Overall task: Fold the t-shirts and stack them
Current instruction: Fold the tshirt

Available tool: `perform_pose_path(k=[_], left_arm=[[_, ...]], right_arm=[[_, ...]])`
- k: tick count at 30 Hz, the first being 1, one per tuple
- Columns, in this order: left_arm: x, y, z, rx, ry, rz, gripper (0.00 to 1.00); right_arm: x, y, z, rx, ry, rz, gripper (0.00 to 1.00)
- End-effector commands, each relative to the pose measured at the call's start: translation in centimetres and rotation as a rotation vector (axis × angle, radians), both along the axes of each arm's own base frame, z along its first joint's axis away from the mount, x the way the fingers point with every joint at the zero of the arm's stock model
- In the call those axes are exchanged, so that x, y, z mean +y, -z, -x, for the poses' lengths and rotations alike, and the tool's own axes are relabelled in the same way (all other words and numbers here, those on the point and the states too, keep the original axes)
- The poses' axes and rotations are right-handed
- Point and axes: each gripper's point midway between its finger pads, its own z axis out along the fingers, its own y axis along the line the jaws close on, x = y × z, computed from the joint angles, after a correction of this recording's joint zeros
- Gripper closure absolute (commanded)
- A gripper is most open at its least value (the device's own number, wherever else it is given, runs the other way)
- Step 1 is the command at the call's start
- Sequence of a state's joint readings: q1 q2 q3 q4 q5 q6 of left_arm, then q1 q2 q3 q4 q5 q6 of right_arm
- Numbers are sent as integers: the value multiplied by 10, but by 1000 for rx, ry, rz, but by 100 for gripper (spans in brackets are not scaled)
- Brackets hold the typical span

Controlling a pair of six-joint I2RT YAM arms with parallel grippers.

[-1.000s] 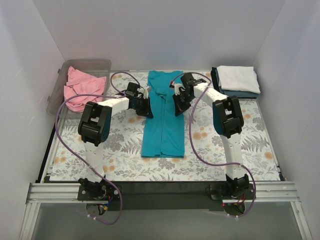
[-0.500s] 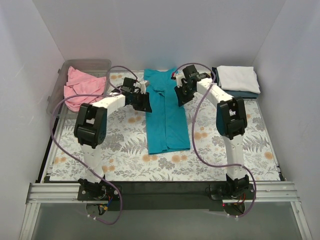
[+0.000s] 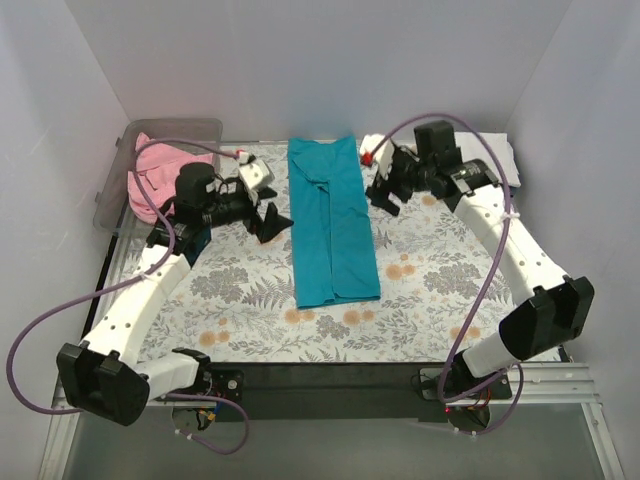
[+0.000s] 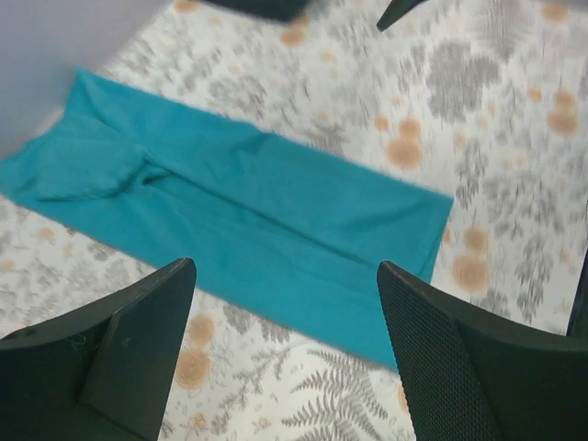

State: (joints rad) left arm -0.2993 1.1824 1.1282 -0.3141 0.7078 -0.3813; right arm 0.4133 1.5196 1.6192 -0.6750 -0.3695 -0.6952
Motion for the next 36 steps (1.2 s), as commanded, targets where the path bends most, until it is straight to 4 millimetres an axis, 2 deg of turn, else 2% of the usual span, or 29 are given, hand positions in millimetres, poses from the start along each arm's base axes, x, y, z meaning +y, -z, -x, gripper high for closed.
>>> perform_pose_path(k=[1, 2, 3, 4, 5, 6, 8, 9, 10, 11, 13, 15, 16, 20, 30, 34, 36], left_arm=[[-4, 86, 45, 84, 184, -195, 22], [-2, 115, 60, 101, 208, -249, 24], [-12, 128, 78, 52, 289, -299, 27], [-12, 130, 90, -25, 333, -337, 28], [-13, 139, 101, -58, 364, -369, 28], [-16, 163, 125, -56, 440, -404, 30], [-18, 172, 135, -139, 474, -434, 33], [-20, 187, 147, -133, 515, -451, 36], [-20, 194, 151, -139, 539, -465, 39], [-21, 200, 153, -132, 548, -475, 40], [-28, 207, 153, -104, 552, -472, 42], [-34, 208, 152, -53, 536, -448, 43], [-36, 213, 151, -25, 535, -449, 43], [-39, 219, 145, -28, 529, -456, 45], [-37, 231, 143, -37, 526, -480, 46], [-35, 234, 143, -40, 526, -484, 47], [-34, 238, 143, -36, 528, -493, 48]], right_arm=[[-3, 85, 53, 82, -287, 183, 13], [0, 82, 63, 20, -314, 179, 14], [-6, 111, 80, 59, -335, 208, 16], [-9, 111, 92, 0, -376, 214, 18], [-2, 115, 98, -44, -410, 210, 19], [-9, 148, 116, -8, -432, 244, 20], [-4, 155, 131, -102, -510, 267, 24], [-5, 166, 140, -102, -535, 284, 26], [-9, 183, 151, -80, -556, 297, 28], [-4, 189, 156, -94, -582, 298, 30], [-5, 205, 165, -81, -604, 319, 36], [0, 210, 165, -104, -613, 322, 40], [-1, 214, 165, -103, -613, 325, 44], [-9, 241, 169, -66, -630, 373, 49], [-15, 267, 163, -7, -585, 414, 55], [-18, 278, 166, 37, -586, 427, 67], [-21, 282, 165, 50, -578, 439, 69]])
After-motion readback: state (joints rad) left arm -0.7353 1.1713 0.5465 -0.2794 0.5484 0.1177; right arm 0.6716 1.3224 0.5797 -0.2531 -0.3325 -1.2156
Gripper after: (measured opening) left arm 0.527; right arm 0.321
